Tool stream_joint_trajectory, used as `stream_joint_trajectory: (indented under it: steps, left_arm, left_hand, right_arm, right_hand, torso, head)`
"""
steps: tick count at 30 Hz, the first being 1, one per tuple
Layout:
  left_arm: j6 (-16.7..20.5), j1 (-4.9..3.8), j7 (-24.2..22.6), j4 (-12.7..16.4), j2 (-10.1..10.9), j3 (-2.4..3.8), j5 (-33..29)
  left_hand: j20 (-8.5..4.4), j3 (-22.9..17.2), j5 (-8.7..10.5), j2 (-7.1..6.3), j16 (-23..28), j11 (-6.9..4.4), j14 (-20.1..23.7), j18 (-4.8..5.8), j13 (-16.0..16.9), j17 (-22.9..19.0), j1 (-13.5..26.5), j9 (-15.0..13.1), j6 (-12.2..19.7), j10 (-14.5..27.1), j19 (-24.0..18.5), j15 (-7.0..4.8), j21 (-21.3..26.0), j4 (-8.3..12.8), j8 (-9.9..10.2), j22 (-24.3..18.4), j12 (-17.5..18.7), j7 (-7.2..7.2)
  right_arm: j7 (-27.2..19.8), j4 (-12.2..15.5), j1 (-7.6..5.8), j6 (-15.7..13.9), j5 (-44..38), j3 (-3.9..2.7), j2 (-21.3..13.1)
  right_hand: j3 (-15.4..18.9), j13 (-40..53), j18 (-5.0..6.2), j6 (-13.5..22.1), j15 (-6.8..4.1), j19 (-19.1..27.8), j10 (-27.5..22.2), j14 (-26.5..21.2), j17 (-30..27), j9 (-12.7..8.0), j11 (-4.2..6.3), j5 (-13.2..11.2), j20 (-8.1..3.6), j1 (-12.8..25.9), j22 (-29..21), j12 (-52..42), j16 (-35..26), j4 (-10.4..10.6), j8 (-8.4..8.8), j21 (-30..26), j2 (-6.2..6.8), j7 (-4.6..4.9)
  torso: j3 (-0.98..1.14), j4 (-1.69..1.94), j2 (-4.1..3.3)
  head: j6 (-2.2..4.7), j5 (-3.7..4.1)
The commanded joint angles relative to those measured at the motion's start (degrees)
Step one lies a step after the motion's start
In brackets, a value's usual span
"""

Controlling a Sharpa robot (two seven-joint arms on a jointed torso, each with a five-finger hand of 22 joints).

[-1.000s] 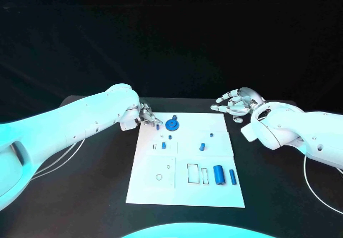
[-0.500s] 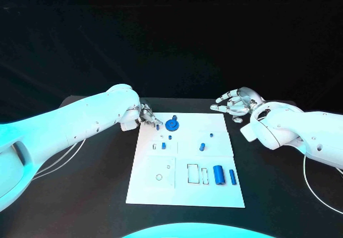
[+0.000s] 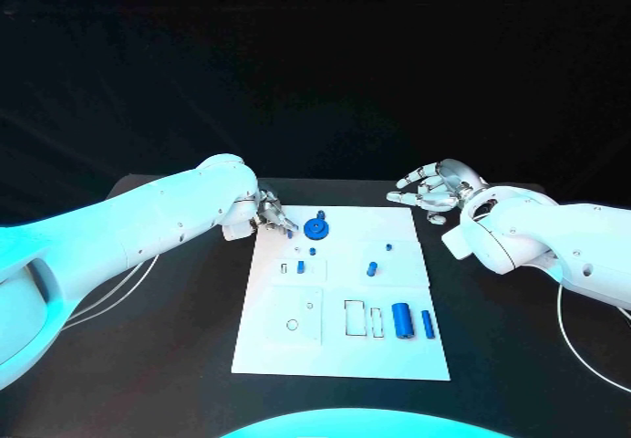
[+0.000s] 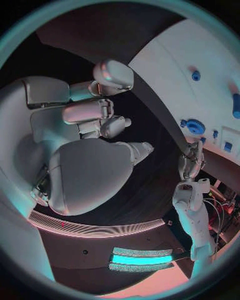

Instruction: Assemble the parts on the task board

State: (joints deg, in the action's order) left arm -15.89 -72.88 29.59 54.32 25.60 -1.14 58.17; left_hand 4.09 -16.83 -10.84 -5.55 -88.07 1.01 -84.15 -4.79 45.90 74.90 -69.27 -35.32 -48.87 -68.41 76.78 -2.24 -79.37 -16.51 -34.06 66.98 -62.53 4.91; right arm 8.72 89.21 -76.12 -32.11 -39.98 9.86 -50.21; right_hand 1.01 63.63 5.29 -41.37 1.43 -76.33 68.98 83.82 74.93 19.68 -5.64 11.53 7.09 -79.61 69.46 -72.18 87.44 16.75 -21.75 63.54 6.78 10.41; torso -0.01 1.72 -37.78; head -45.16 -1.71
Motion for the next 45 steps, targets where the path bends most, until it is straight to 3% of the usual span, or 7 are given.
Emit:
stream_joint_trajectory:
  steps: [1, 7, 14, 20, 25, 32, 45]
  left_arm:
    - [-0.94, 0.0, -0.76, -0.16, -0.26, -0.01, -0.41]
    - [-0.84, 0.02, -0.88, -0.21, -0.31, -0.05, -0.59]
    - [-0.08, 0.02, -1.05, -0.27, -0.28, -0.07, -2.14]
    - [1.6, 0.02, -1.11, -0.14, 0.2, -0.09, -5.99]
    - [2.15, 0.02, -1.0, 0.77, 1.07, -0.1, -7.6]
    - [3.25, 0.01, -0.96, 4.88, 4.14, -0.1, -9.6]
    - [7.51, 0.08, -2.33, 17.8, 11.98, -0.16, -8.01]
  left_hand:
    - [-0.28, -0.34, 0.09, -0.06, -0.34, -0.31, -4.74, -0.18, 0.07, 11.6, -0.62, 0.09, -0.55, -0.13, -0.01, -0.41, -0.24, 0.05, -0.3, 0.09, -0.23, 0.02]
    - [-0.51, -1.78, 0.18, 0.6, -0.34, -0.61, -4.74, -0.17, -0.06, 11.59, -2.92, 0.12, -0.92, -0.28, 0.01, -0.67, -0.26, 0.23, -0.63, 0.16, -0.24, -0.31]
    - [-0.94, -8.47, 0.11, 1.56, -0.34, -1.04, -4.75, -0.14, -0.32, 11.59, -8.09, -0.6, -0.5, -0.6, 0.01, -1.06, -0.25, 1.39, -1.69, 0.25, -0.14, -0.72]
    - [-0.96, -20.53, -0.07, -1.61, -0.24, -0.99, -4.69, -0.14, -0.91, 11.38, -7.62, -3.11, 0.6, -0.99, -0.04, -1.08, -0.23, 4.08, -4.9, 0.3, 0.09, -0.69]
    - [-1.01, -24.63, -0.11, -2.51, -0.14, -1.09, -4.63, -0.16, -0.74, 11.17, -5.97, -4.02, 0.92, -1.33, -0.07, -1.1, -0.21, 5.6, -6.15, 0.3, -0.19, -0.7]
    - [-1.07, -28.57, -0.33, -3.63, -0.11, -1.2, -4.61, -0.16, -0.53, 11.1, -3.8, -4.8, 1.03, -1.7, -0.05, -1.18, -0.22, 7.77, -7.35, 0.35, -0.5, -0.79]
    - [-1.39, -33.73, -1.28, -5.12, -0.49, -1.59, -4.92, 0.11, 0.66, 11.91, -0.52, -5.36, 0.34, -3.26, 0.89, -1.54, -0.93, 10.82, -8.69, 1.72, -1.52, -1.14]
  right_arm:
    - [-0.58, 0.11, 0.03, 0.66, -0.38, -0.01, 0.01]
    - [-0.56, 0.12, 0.03, 0.67, -0.38, -0.01, 0.0]
    - [-0.43, 0.13, 0.02, 0.77, -0.39, -0.01, 0.01]
    - [-0.19, 0.08, 0.02, 0.9, -0.41, -0.01, 0.0]
    - [0.0, 0.05, 0.02, 1.02, -0.42, -0.01, -0.06]
    - [0.28, 0.04, 0.02, 1.19, -0.44, -0.01, -0.24]
    - [-0.13, -0.12, 0.03, 0.92, -0.44, 0.04, -0.55]
  right_hand:
    - [0.17, -0.04, 0.88, 0.41, -0.2, 0.34, 0.08, 3.86, 6.13, -0.08, 0.07, -0.28, 0.03, 0.62, 0.03, -0.24, -0.3, 0.02, -0.22, -0.03, -0.06, -0.01]
    - [0.17, -0.04, 0.88, 0.41, -0.2, 0.34, 0.08, 3.86, 6.13, -0.08, 0.07, -0.28, 0.03, 0.62, 0.03, -0.24, -0.3, 0.02, -0.22, -0.03, -0.06, -0.01]
    - [0.13, 0.01, 0.9, 0.43, -0.2, 0.37, 0.16, 3.87, 6.12, -0.1, 0.09, -0.28, 0.02, 0.68, -0.05, -0.32, -0.3, 0.0, -0.33, -0.16, -0.23, -0.01]
    - [0.02, -0.1, 0.9, 0.46, -0.22, 0.35, 0.1, 3.87, 6.11, -0.14, 0.1, -0.27, 0.01, 0.57, -0.04, -0.3, -0.31, -0.09, -0.44, -0.17, -0.43, -0.03]
    - [-0.01, -0.07, 0.91, 0.47, -0.22, 0.37, 0.14, 3.87, 6.12, -0.15, 0.1, -0.27, 0.01, 0.5, -0.09, -0.34, -0.31, -0.11, -0.48, -0.23, -0.48, -0.03]
    - [-0.03, -0.1, 0.9, 0.48, -0.22, 0.35, 0.12, 3.87, 6.1, -0.15, 0.11, -0.27, 0.01, 0.49, -0.06, -0.33, -0.32, -0.11, -0.49, -0.21, -0.5, -0.03]
    - [-0.07, -0.43, 0.98, 0.51, -0.23, 0.52, -0.13, 3.8, 5.83, -0.18, 0.11, -0.28, 0.0, 0.43, -0.33, -0.14, -0.41, -0.12, -0.55, -0.57, -0.59, -0.04]
  torso:
    - [-0.02, 0.03, 0.0]
    - [-0.04, 0.01, 0.05]
    - [-0.01, 0.03, 0.06]
    - [-0.05, 0.05, 0.18]
    - [-0.02, 0.06, 0.18]
    - [-0.05, 0.11, 0.23]
    - [-0.07, 0.05, 0.09]
  head:
    - [-0.06, 0.04]
    - [-0.15, 0.02]
    - [-0.19, -0.01]
    - [-0.14, -0.04]
    - [-0.19, -0.09]
    - [-0.24, -0.06]
    - [-0.21, -0.35]
